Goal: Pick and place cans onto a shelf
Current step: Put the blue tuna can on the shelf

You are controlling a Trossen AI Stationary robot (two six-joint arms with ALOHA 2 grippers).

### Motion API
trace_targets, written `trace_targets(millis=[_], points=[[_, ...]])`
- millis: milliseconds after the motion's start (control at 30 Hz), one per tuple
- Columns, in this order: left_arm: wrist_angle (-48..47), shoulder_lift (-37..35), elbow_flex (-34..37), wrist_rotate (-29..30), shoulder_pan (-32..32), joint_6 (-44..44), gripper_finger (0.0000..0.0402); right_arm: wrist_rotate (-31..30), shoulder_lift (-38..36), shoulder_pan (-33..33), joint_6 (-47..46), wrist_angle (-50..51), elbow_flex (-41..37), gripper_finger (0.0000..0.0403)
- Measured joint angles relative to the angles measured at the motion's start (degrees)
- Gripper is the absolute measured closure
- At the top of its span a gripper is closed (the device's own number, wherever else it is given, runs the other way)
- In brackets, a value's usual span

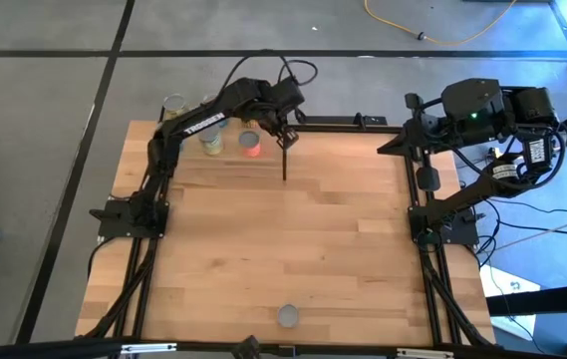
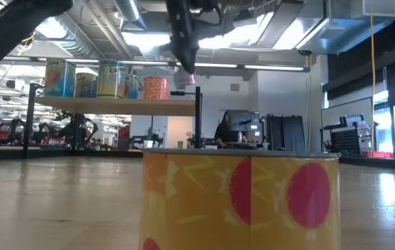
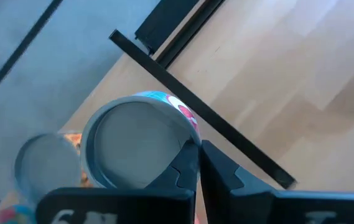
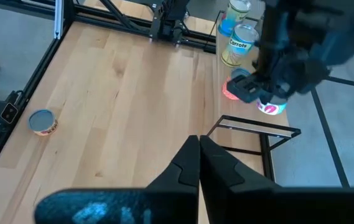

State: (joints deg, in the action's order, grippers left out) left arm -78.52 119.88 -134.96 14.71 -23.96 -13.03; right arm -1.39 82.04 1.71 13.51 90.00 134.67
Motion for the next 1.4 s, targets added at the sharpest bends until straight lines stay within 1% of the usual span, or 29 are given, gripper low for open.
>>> trace_targets(millis=[67, 267, 467, 667, 800, 1067, 1267, 1400], points=[[0.2, 1.1, 0.0, -1.13, -0.97, 0.76, 0.0401, 0.0, 0.0, -0.01, 0.01, 0.0, 0.0, 0.0397], [0.37, 4.12, 0.0, -1.02, -1.49, 3.0, 0.0401, -0.02, 0.0, -0.02, 0.01, 0.02, 0.0, 0.0397], [0.43, 5.59, 0.01, -0.99, -1.77, 4.32, 0.0401, -0.02, 0.0, -0.02, 0.01, 0.02, 0.0, 0.0397], [0.58, 5.44, 0.0, -3.73, -2.56, 4.39, 0.0384, -0.02, 0.0, -0.01, 0.01, 0.02, 0.0, 0.0397], [0.86, 5.44, 0.0, -1.95, -2.56, 2.91, 0.0378, -0.02, 0.0, 0.0, 0.01, 0.02, 0.0, 0.0397], [0.85, 5.44, 0.0, -1.76, -2.54, 3.08, 0.0363, -0.02, 0.0, -0.02, 0.01, 0.02, 0.0, 0.0397], [0.83, 5.44, 0.0, -1.76, -2.54, 2.63, 0.0364, -0.02, 0.0, -0.02, 0.02, 0.02, 0.0, 0.0397], [0.72, 5.34, 0.0, -3.79, -2.15, 2.59, 0.0365, -0.02, 0.0, -0.01, 0.03, 0.02, 0.0, 0.0397]])
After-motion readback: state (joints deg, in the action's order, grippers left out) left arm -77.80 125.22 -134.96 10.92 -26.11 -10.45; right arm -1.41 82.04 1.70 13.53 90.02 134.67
